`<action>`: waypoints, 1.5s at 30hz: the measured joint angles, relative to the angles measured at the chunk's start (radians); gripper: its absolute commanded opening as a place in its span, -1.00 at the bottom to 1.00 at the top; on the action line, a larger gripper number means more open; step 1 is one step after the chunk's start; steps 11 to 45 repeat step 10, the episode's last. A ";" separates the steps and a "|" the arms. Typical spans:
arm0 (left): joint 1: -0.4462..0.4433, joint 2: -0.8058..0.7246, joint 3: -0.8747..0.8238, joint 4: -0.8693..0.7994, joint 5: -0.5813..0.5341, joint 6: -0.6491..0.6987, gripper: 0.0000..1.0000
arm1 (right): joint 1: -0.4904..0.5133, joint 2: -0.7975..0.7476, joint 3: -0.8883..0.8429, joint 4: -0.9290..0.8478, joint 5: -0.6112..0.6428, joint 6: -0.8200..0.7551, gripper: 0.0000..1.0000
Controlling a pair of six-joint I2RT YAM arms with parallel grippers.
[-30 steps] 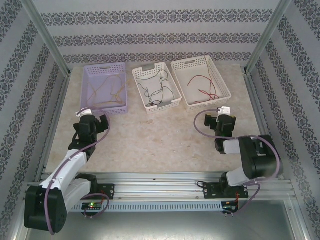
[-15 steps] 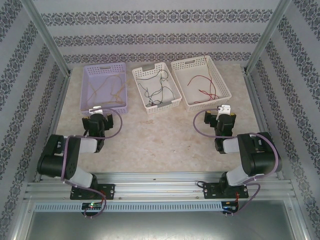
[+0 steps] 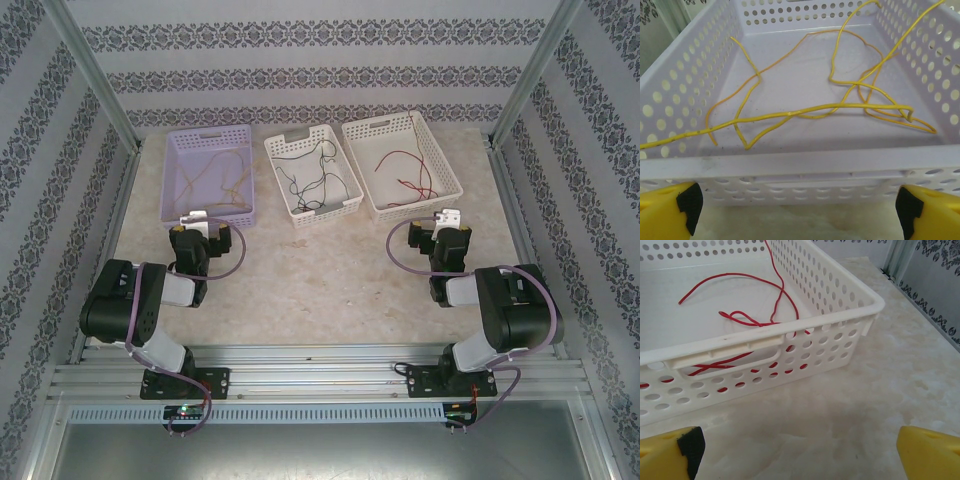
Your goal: Untangle the cables
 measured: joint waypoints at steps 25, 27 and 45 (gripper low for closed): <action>0.000 0.000 0.004 0.000 0.000 0.004 1.00 | 0.000 0.000 0.000 0.000 -0.003 0.000 0.97; 0.000 0.000 0.004 0.000 0.000 0.004 1.00 | 0.000 0.000 0.000 0.000 -0.003 0.000 0.97; 0.000 0.000 0.004 0.000 0.000 0.004 1.00 | 0.000 0.000 0.000 0.000 -0.003 0.000 0.97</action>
